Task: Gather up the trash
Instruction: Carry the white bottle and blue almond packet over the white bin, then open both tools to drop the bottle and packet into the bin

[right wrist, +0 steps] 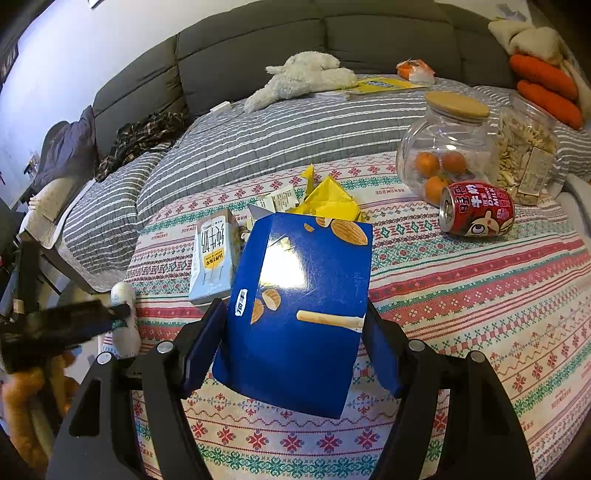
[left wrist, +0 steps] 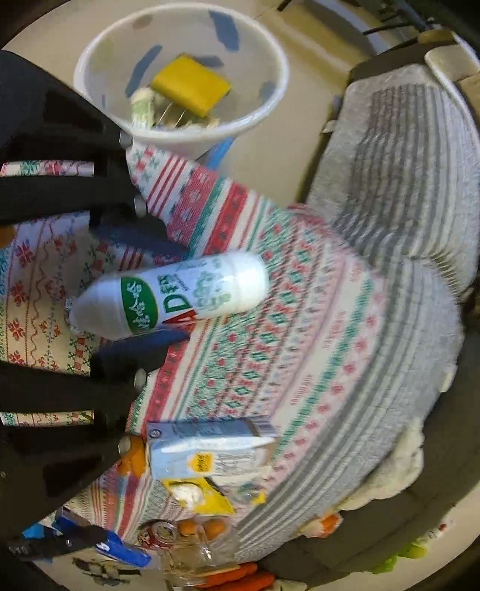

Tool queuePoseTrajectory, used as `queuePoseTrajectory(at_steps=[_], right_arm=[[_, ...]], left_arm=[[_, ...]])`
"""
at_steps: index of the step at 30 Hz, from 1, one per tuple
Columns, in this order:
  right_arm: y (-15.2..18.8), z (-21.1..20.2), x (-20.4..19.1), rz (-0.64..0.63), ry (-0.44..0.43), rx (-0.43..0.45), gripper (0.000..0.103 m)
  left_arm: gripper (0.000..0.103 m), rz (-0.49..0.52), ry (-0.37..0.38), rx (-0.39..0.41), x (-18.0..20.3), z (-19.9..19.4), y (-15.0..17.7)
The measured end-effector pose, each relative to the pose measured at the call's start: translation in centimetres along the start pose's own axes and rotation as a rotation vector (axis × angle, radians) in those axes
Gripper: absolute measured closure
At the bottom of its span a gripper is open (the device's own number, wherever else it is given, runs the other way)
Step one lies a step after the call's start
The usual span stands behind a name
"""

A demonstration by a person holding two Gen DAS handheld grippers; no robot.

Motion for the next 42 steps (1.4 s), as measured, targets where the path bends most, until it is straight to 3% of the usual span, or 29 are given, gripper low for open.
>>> queuePoseTrajectory(at_steps=[2,8,17,28,38,42], right_arm=[[-0.2,0.0,0.1,0.007,-0.007,0.003,0.033],[-0.6,-0.8,-0.8,-0.01,-0.023,0.034,0.033],[-0.1,-1.7,-5.1,-0.112,-0.065,0.056,0.033],[0.4,-1.2,-17.5,-0.242,-0.208,0.085,0.032],[4.4,3.7,-29.5,-0.386,-0.348,0.001,0.03],[6.1,5.2,-33.5,-0.439,-0.395,-0.033,0.022]], left_arm=[[0.067,0.028,-0.015,0.024,0.2,-0.2,0.0],[0.067,0.032,0.033,0.103,0.6,-3.3,-0.5],[0.067,0.031,0.019,0.245,-0.9,-8.5,-1.5],[0.067,-0.039,-0.088,0.394,-8.9,-14.0,-2.7],[0.067,-0.218,-0.08,0.423,-18.8,-17.5,-4.0],[0.067,-0.26,-0.074,0.417,-21.0,-17.7,-4.1]])
Point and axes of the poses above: each gripper's, at about its wrist camera, not at the fingertips, and z roughly the way its jaws point, x to its right, y to its underside, the point moved 9 cm from there along z, roughly the way its jaws point, and after that the axes turned 7 degrees about -y, right-handed, at the moved point
